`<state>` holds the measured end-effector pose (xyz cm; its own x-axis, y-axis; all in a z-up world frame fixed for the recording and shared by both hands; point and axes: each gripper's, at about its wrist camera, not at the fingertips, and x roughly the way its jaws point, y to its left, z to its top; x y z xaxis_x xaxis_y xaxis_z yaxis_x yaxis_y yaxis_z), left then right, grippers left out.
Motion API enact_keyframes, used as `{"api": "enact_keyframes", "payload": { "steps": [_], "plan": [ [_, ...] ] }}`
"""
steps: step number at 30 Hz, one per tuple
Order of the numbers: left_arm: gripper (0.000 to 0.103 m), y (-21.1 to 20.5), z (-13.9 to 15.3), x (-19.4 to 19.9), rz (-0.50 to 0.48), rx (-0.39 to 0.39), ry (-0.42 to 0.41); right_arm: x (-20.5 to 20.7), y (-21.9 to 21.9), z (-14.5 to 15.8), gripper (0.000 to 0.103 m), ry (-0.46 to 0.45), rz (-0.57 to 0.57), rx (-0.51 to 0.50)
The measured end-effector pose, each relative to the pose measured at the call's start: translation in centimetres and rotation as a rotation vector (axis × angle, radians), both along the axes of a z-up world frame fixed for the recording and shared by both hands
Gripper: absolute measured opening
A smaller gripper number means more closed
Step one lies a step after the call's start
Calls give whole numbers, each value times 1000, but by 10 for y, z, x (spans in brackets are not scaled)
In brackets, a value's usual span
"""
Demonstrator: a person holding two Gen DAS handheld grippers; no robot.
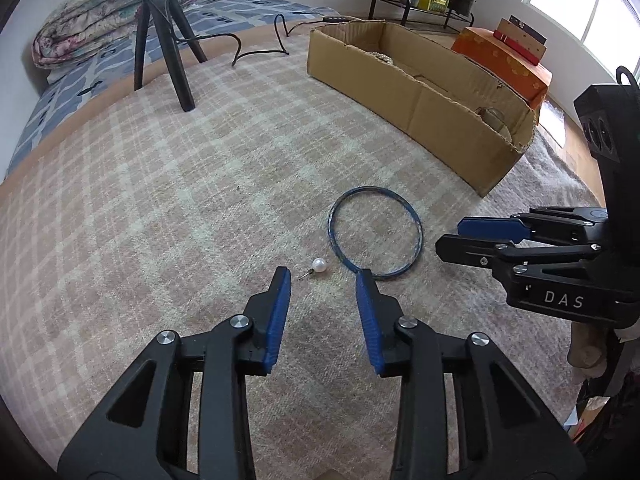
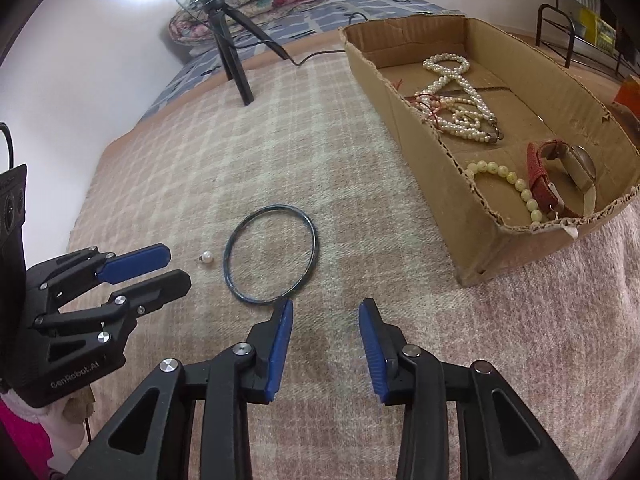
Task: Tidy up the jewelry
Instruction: 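Close left gripper on the white pearl bead while right gripper grasps the black bangle rim, then lift and carry the pearl bead and black bangle in both grippers over the box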
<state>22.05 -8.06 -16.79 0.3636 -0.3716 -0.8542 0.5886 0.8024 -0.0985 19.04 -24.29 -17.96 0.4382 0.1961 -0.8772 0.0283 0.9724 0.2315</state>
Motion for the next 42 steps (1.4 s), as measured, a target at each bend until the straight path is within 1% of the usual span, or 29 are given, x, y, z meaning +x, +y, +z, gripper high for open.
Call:
{"api": "enact_keyframes", "payload": {
  "steps": [2,7,13,15,22,27,29,33,36,39,42],
  "plan": [
    [27,-4,-2,1,-13,13,-5,1,1,0,34,-6,-6,-7],
    [26,-10,-9,3,-29,41,-18,4,2,-2,34,-13,-22,-10],
    [26,-11,-12,7,-32,52,-32,7,6,-5,34,-22,-33,-22],
    [20,-12,-15,9,-34,62,-34,8,8,-5,33,-26,-33,-26],
    [18,-10,-21,14,-33,67,-35,14,13,-8,31,-38,-29,-52],
    [13,-7,-24,17,-30,63,-35,19,25,-12,31,-49,1,-128],
    [8,-6,-24,16,-27,61,-37,21,29,-13,30,-55,11,-154],
    [7,-3,-24,15,-22,57,-47,24,33,-13,24,-68,25,-192],
    [7,0,-23,12,-16,51,-54,24,35,-13,12,-86,36,-204],
    [7,4,-21,10,-7,37,-56,21,38,-12,3,-104,48,-215],
    [7,8,-19,7,-1,31,-61,18,40,-10,2,-115,57,-210]
  ]
}}
